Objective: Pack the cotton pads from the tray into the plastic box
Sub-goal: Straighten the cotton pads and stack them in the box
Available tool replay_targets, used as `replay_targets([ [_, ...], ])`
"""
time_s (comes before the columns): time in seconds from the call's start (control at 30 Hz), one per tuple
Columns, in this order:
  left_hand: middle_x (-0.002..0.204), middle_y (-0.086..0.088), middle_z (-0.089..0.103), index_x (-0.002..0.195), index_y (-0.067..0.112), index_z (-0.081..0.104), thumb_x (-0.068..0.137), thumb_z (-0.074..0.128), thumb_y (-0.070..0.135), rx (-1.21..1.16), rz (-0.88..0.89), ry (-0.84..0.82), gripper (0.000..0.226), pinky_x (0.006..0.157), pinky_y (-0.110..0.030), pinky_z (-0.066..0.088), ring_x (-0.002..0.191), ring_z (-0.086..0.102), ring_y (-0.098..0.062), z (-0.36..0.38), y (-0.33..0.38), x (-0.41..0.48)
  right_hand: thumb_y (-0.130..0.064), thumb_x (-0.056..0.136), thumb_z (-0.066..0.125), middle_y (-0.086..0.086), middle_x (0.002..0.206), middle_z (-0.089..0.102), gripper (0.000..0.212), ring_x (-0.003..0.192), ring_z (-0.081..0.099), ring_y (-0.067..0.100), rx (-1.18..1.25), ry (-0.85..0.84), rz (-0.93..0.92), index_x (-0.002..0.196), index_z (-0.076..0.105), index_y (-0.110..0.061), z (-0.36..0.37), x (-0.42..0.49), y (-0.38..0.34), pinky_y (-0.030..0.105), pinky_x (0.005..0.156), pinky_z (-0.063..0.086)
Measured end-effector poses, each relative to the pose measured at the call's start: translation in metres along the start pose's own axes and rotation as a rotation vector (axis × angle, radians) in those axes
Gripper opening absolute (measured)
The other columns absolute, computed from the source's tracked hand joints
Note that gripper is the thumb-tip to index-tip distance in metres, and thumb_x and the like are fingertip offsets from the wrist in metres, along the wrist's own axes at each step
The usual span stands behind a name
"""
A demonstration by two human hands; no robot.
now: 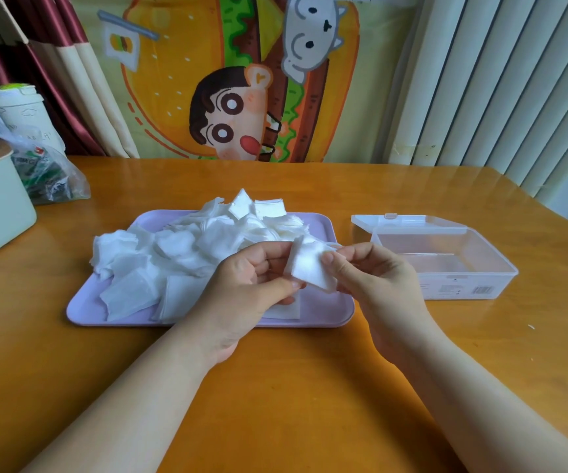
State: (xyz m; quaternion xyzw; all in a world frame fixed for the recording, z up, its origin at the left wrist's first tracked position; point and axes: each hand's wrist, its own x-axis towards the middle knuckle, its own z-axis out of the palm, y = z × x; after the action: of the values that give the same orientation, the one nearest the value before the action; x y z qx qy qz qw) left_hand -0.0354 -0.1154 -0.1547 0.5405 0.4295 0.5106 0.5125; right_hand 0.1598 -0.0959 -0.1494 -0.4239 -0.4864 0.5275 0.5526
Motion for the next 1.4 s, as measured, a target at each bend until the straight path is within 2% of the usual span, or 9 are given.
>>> replay_targets([
  [0.2, 0.117, -0.011, 0.076, 0.127, 0.021, 0.072, 0.086, 0.074, 0.025, -0.076, -0.083, -0.001, 0.041, 0.071, -0.034, 0.053, 0.096, 0.071, -0.015, -0.004, 0.005, 0.001, -0.005, 0.085, 0.085, 0.006, 0.079, 0.068, 0.021, 0.069, 0.067, 0.019, -0.058, 0.032, -0.067, 0.088, 0.066, -0.013, 0.001, -0.001, 0.0, 0.03, 0.067, 0.055],
  [0.37, 0.113, -0.013, 0.077, 0.121, 0.019, 0.072, 0.09, 0.077, 0.001, -0.03, -0.01, 0.127, 0.036, 0.068, -0.027, 0.056, 0.089, 0.071, -0.015, 0.001, 0.002, 0.0, -0.023, 0.072, 0.09, 0.007, 0.111, 0.078, 0.063, 0.093, 0.077, 0.021, -0.057, -0.068, 0.008, 0.129, 0.063, -0.024, 0.0, 0.0, 0.001, 0.031, 0.078, 0.06],
  [0.53, 0.102, 0.0, 0.078, 0.117, 0.027, 0.074, 0.094, 0.075, 0.006, 0.17, 0.067, 0.192, 0.031, 0.076, -0.027, 0.058, 0.094, 0.073, -0.012, -0.009, 0.005, 0.002, -0.02, 0.086, 0.084, 0.008, 0.084, 0.077, 0.009, 0.077, 0.069, 0.019, -0.113, -0.104, -0.019, 0.084, 0.078, -0.014, 0.002, -0.002, 0.005, 0.035, 0.079, 0.058],
  [0.67, 0.103, 0.018, 0.07, 0.122, 0.032, 0.071, 0.091, 0.079, 0.025, 0.787, 0.082, 0.176, 0.033, 0.087, -0.022, 0.055, 0.095, 0.064, -0.001, -0.024, -0.005, 0.004, -0.014, 0.092, 0.079, -0.008, 0.081, 0.077, 0.007, 0.078, 0.07, 0.005, -0.344, 0.016, -0.201, 0.089, 0.073, -0.016, 0.0, -0.001, 0.004, 0.015, 0.069, 0.049],
  [0.8, 0.106, 0.018, 0.057, 0.116, 0.033, 0.07, 0.086, 0.082, 0.039, 0.957, 0.035, 0.05, 0.032, 0.089, -0.025, 0.052, 0.095, 0.057, 0.0, -0.027, -0.009, 0.006, -0.019, 0.092, 0.076, -0.016, 0.075, 0.073, 0.002, 0.07, 0.065, -0.002, -0.482, 0.049, -0.194, 0.092, 0.075, -0.021, -0.002, 0.002, 0.014, 0.012, 0.065, 0.044],
  [0.97, 0.104, 0.017, 0.055, 0.09, 0.037, 0.068, 0.09, 0.076, 0.036, 0.996, 0.052, 0.0, 0.008, 0.097, -0.029, 0.048, 0.107, 0.05, -0.004, -0.025, -0.009, 0.006, -0.022, 0.092, 0.076, -0.01, 0.075, 0.07, 0.009, 0.069, 0.062, 0.004, -0.476, 0.067, -0.14, 0.086, 0.072, -0.017, -0.005, 0.006, 0.023, 0.022, 0.068, 0.043],
  [1.13, 0.103, 0.015, 0.054, 0.086, 0.035, 0.066, 0.096, 0.07, 0.032, 0.995, 0.042, -0.036, 0.011, 0.1, -0.034, 0.045, 0.109, 0.047, -0.01, -0.022, -0.009, 0.005, -0.023, 0.093, 0.076, 0.0, 0.078, 0.073, 0.01, 0.07, 0.064, 0.008, -0.474, 0.059, -0.132, 0.086, 0.072, -0.016, -0.003, 0.004, 0.024, 0.026, 0.068, 0.045],
  [1.27, 0.098, 0.017, 0.061, 0.092, 0.033, 0.06, 0.102, 0.061, 0.029, 0.828, 0.154, 0.103, 0.011, 0.084, -0.026, 0.048, 0.096, 0.055, 0.001, -0.02, -0.004, 0.001, -0.023, 0.094, 0.076, 0.007, 0.083, 0.076, 0.011, 0.071, 0.063, 0.009, -0.443, 0.069, -0.115, 0.087, 0.073, -0.014, -0.004, 0.004, 0.023, 0.029, 0.069, 0.046],
  [1.4, 0.083, 0.009, 0.066, 0.094, 0.036, 0.056, 0.105, 0.057, 0.03, 0.487, 0.167, 0.13, 0.013, 0.067, -0.032, 0.051, 0.071, 0.058, -0.009, -0.016, 0.003, 0.001, -0.021, 0.094, 0.076, 0.004, 0.083, 0.078, 0.009, 0.072, 0.066, 0.009, -0.406, 0.06, -0.101, 0.087, 0.074, -0.016, -0.003, 0.003, 0.022, 0.031, 0.072, 0.048],
])
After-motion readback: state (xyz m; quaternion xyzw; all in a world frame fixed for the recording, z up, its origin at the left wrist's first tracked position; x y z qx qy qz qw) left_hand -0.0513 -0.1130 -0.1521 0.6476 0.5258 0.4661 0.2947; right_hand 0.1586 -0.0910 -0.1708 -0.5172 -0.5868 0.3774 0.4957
